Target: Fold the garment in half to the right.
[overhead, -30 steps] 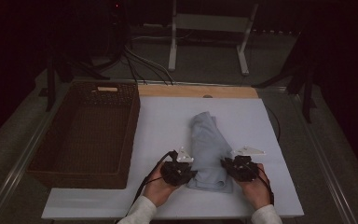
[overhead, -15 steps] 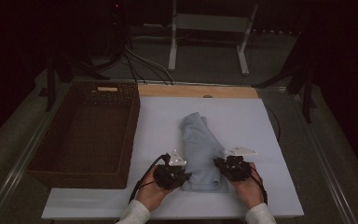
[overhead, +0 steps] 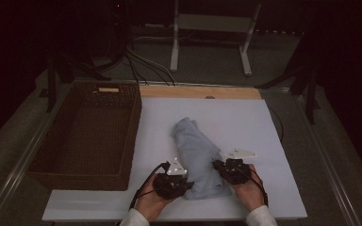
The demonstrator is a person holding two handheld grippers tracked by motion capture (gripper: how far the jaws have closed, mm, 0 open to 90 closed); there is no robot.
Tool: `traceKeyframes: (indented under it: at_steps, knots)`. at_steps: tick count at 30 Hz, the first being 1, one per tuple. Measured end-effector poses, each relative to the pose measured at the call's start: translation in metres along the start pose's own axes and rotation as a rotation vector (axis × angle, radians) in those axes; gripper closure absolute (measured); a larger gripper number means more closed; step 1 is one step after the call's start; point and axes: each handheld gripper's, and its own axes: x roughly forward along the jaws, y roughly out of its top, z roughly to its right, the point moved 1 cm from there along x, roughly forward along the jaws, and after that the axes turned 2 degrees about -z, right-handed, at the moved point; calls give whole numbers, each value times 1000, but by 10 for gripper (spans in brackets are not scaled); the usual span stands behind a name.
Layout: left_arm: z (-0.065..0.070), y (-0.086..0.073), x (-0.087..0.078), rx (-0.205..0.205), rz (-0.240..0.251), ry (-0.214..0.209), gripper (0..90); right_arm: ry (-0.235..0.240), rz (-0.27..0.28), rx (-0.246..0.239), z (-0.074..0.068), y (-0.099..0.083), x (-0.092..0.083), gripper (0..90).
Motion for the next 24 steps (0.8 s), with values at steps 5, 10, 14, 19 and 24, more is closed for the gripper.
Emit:
traceKeyframes:
  at_steps: [5,10,14,19,24]
  knots:
    - [9,0,-1,20,6,-17,801,16,-1,-6,-1,0,-1,835]
    - [16,0,1,34,0,-46,800,26,-4,-14,-1,-1,-3,836]
    - [14,0,0,23,11,-75,751,25,-7,-20,-2,-1,-4,837]
    - [10,1,-6,12,31,-68,556,19,-5,-14,0,-2,-6,840]
    - [4,4,-16,0,60,-56,484,15,-5,-13,2,-3,-8,843]
